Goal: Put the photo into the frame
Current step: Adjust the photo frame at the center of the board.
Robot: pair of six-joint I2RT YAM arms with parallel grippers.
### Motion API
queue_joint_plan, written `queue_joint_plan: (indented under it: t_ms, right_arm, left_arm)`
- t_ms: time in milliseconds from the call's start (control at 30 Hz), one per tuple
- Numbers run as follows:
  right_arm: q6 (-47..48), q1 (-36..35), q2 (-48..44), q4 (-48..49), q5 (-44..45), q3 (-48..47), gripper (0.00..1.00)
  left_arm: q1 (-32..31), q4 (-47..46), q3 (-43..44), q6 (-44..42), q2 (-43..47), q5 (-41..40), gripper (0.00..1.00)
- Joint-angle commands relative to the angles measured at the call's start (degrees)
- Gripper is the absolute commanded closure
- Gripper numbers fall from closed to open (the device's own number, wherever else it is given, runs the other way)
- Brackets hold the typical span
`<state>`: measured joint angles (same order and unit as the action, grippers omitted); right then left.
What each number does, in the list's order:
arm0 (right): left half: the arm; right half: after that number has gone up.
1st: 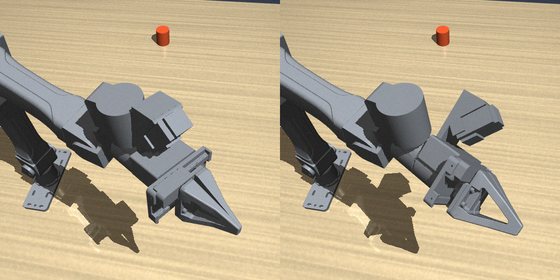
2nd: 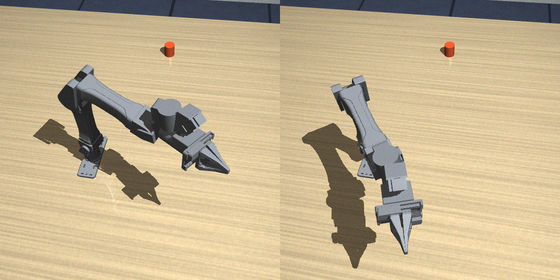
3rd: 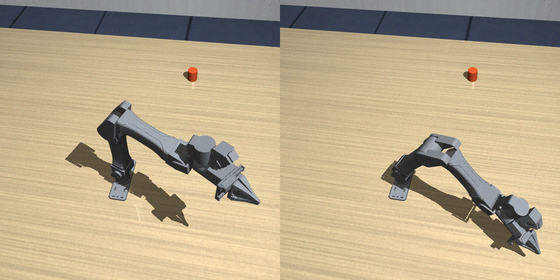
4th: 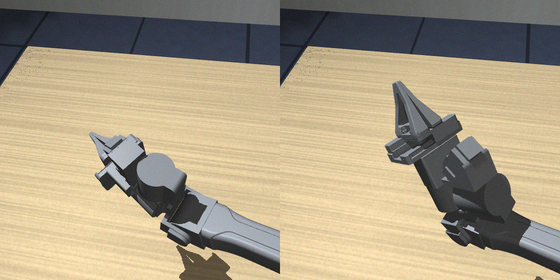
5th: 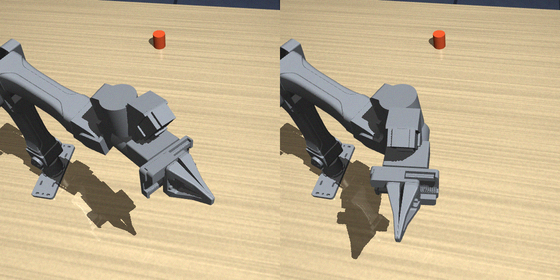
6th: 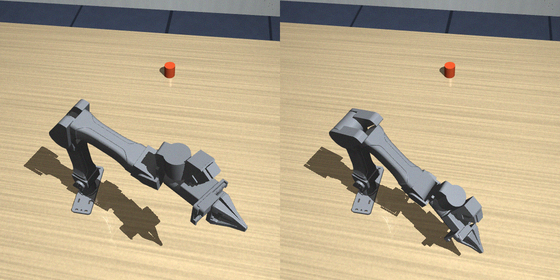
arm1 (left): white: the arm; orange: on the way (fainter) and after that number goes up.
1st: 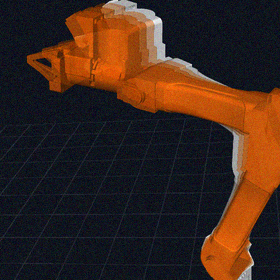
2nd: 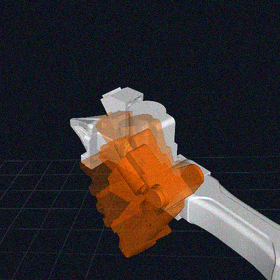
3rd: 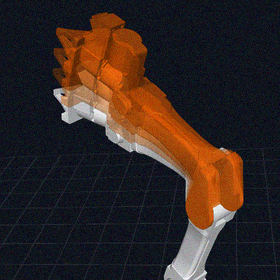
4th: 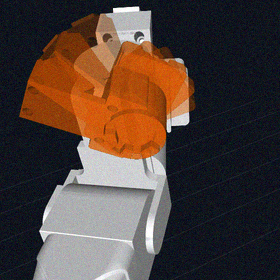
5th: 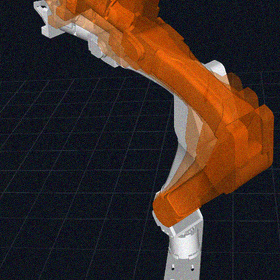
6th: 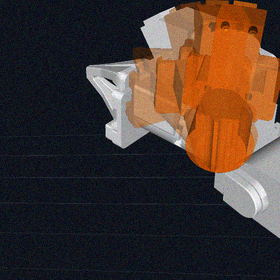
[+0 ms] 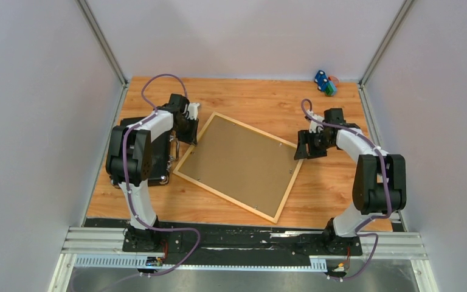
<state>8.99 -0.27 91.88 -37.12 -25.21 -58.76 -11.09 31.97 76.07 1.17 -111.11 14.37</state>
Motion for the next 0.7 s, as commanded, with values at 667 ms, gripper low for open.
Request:
queue_joint_plan:
  t_ms: [667]
  right_arm:
    - [-2.25,2.81,17.49,3.49,-3.3,-12.94,0.78]
  left_arm:
    - [-0.76,4.08,-4.92,-7.15,1.05,12.6,0.93]
